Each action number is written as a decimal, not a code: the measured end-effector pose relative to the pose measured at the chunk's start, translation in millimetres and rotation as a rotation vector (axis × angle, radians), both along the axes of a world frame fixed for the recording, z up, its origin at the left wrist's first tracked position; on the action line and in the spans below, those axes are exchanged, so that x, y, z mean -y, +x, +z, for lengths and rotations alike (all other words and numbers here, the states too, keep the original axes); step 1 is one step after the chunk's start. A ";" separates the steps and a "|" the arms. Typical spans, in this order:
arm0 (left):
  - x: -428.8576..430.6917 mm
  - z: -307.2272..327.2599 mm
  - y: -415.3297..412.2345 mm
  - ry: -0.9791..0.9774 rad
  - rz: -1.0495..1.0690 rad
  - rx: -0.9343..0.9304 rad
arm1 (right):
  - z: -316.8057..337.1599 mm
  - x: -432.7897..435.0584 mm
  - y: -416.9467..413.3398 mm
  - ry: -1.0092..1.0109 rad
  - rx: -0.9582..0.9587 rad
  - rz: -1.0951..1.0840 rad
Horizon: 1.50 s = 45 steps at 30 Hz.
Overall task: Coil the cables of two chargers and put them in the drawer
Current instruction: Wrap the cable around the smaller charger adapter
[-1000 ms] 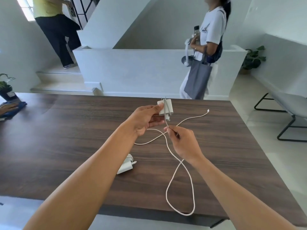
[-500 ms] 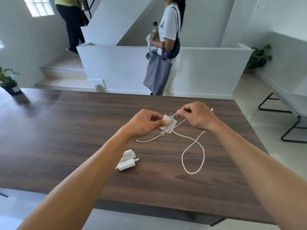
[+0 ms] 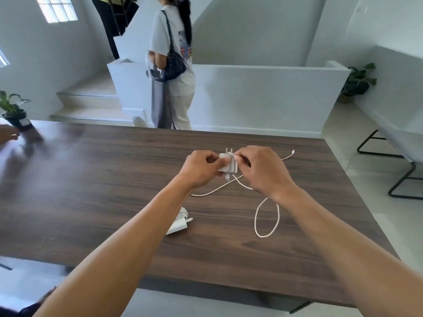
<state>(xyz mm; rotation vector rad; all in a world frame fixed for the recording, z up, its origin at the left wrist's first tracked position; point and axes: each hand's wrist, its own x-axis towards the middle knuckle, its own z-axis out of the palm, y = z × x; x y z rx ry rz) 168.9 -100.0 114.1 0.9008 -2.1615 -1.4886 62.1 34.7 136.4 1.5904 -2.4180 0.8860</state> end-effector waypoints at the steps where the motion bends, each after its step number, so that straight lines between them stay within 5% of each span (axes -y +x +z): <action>1: -1.5 -0.1 0.0 0.063 0.019 -0.034 | -4.3 -0.7 -0.2 -0.026 -0.007 0.007; 7: -17.0 3.8 -0.8 0.522 -0.030 -0.197 | -14.7 -3.3 -7.0 -0.188 0.067 0.089; 14: -12.4 7.7 4.2 0.709 -0.052 -0.227 | -14.5 -8.2 -14.8 -0.258 0.261 0.163; 25: -10.8 -0.8 10.6 0.640 -0.187 -0.218 | -15.8 -2.8 -12.0 -0.203 0.443 0.200; 33: -5.3 6.5 16.4 0.411 -0.301 -0.128 | -1.4 3.4 -25.0 -0.029 0.320 0.230; 45: -0.1 5.7 21.5 0.231 -0.321 -0.154 | -9.0 5.5 -31.3 -0.103 0.364 0.190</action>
